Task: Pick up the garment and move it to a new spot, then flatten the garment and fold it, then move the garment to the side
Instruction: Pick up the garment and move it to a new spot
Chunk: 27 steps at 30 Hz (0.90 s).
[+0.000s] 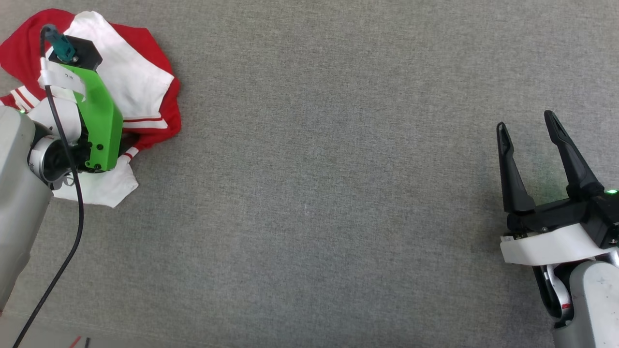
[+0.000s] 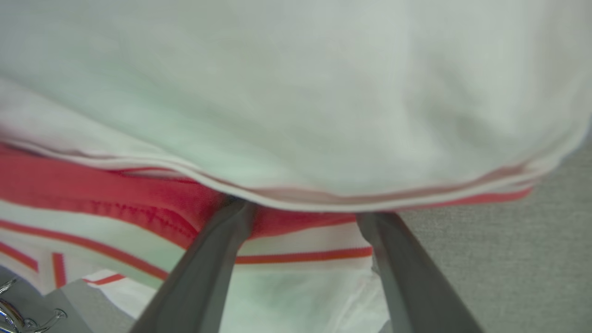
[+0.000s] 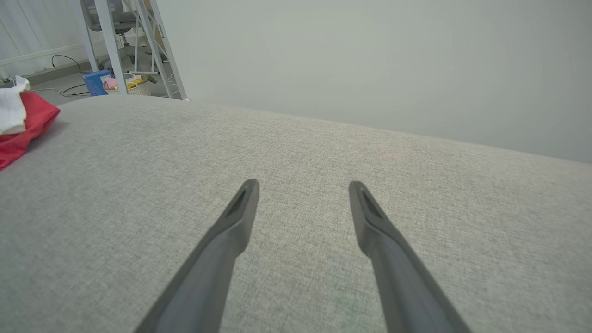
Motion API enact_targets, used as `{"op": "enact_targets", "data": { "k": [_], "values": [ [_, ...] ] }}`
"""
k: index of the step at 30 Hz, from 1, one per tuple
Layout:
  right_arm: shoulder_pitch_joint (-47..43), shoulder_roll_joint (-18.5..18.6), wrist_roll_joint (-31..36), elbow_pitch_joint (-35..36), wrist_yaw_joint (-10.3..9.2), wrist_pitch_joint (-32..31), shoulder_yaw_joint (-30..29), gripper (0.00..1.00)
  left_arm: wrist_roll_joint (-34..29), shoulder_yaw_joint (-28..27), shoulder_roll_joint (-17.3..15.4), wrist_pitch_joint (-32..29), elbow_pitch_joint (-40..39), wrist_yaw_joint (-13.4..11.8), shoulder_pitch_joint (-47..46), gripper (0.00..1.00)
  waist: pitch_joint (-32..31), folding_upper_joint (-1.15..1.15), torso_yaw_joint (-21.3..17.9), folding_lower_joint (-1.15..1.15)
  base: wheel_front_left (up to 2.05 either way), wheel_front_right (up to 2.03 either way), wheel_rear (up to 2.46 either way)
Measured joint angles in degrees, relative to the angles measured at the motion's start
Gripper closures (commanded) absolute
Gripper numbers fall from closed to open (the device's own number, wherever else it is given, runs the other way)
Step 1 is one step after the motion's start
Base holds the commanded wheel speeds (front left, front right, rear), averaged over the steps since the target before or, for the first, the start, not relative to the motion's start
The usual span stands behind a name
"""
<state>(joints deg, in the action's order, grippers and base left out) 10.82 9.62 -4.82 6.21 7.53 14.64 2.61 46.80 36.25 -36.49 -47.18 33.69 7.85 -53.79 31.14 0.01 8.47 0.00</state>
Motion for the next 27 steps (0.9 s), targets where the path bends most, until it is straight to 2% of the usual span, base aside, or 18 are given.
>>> {"op": "enact_targets", "data": {
  "k": [1, 2, 3, 11, 20, 25, 27],
  "values": [
    [0.00, -0.04, -0.02, -0.07, 0.00, 0.00, 0.04, 0.00, 0.22, 0.47, -0.10, 0.31, 0.52, 0.07, -0.30, 0.00, 0.14, 0.00, -0.18, 0.00, 0.00, 0.00, 0.00],
    [0.00, -0.07, -0.08, -0.13, 0.00, 0.00, 0.09, 0.00, 0.66, 0.94, -0.15, 0.52, 0.92, 0.07, -0.57, 0.53, 0.17, 0.00, -0.29, 0.00, 0.00, 0.00, 0.00],
    [-0.01, -0.07, -0.10, -0.26, 0.00, 0.00, 0.05, 0.00, 1.15, 1.26, -0.19, 1.30, 1.31, 0.07, -0.71, 1.00, 0.08, 0.00, -0.30, 0.00, 0.00, 0.00, 0.00],
    [-0.09, -1.24, -1.04, -0.97, 0.00, 0.00, -0.30, 0.00, 1.66, 5.17, -0.55, 11.63, 1.66, -0.10, -1.19, 1.00, -3.23, -0.01, 0.32, 0.00, 0.00, 0.00, 0.00],
    [-1.79, -4.15, -1.54, -1.36, 0.00, 0.00, -1.52, 0.00, -1.10, 10.90, -5.24, 19.76, -9.61, -0.10, -5.92, 1.00, -10.17, -0.01, 0.46, 0.00, 0.00, 0.00, 0.00],
    [-2.06, -5.26, -1.65, -1.24, 0.00, 0.00, -1.96, 0.00, -3.04, 13.38, -5.24, 21.42, -15.25, -0.10, -8.38, 1.00, -12.72, -0.01, -1.02, 0.00, 0.00, 0.00, 0.00],
    [-2.08, -5.63, -1.88, -1.21, 0.00, 0.01, -2.03, 0.00, -3.56, 14.47, -4.16, 21.86, -16.81, -0.10, -9.05, 1.00, -13.24, -0.01, -2.09, 0.00, 0.00, 0.00, 0.00]
  ]
}}
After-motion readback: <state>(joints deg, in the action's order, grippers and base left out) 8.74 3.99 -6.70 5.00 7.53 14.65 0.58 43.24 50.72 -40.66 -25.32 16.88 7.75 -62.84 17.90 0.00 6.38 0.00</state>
